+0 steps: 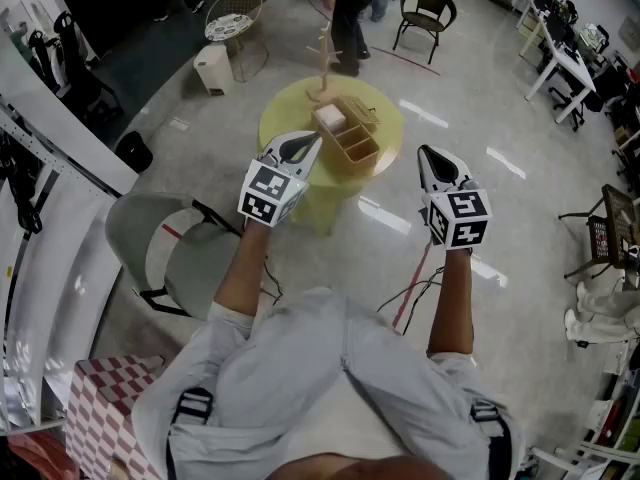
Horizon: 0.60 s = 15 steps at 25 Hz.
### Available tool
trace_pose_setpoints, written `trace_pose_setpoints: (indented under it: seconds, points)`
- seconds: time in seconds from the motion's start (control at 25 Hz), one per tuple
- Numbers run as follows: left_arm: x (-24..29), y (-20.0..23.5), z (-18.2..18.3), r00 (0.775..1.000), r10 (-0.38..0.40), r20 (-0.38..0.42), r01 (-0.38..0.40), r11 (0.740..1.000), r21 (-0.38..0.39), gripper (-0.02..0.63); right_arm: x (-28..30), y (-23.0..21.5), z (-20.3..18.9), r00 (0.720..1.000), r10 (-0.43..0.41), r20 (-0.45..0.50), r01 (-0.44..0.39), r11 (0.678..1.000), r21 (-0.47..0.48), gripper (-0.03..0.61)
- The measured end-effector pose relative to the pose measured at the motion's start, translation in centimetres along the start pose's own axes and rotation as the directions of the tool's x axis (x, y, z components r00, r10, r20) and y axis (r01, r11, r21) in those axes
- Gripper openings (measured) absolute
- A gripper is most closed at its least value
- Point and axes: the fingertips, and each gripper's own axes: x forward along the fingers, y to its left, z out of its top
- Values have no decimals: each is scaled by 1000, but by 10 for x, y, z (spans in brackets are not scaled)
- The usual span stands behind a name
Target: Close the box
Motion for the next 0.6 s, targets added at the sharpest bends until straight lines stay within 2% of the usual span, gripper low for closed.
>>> trace_pose_setpoints:
  seconds: [0.24, 0.6]
  points:
    - [4, -1, 0, 1000, 9, -6, -9, 1000, -5, 29, 1, -5, -3, 1000, 4, -5, -4, 1000, 5, 23]
    - [4, -16, -8, 997, 52, -48, -53, 998, -26, 29, -6, -19, -16, 999, 43, 12, -44, 996, 76, 23]
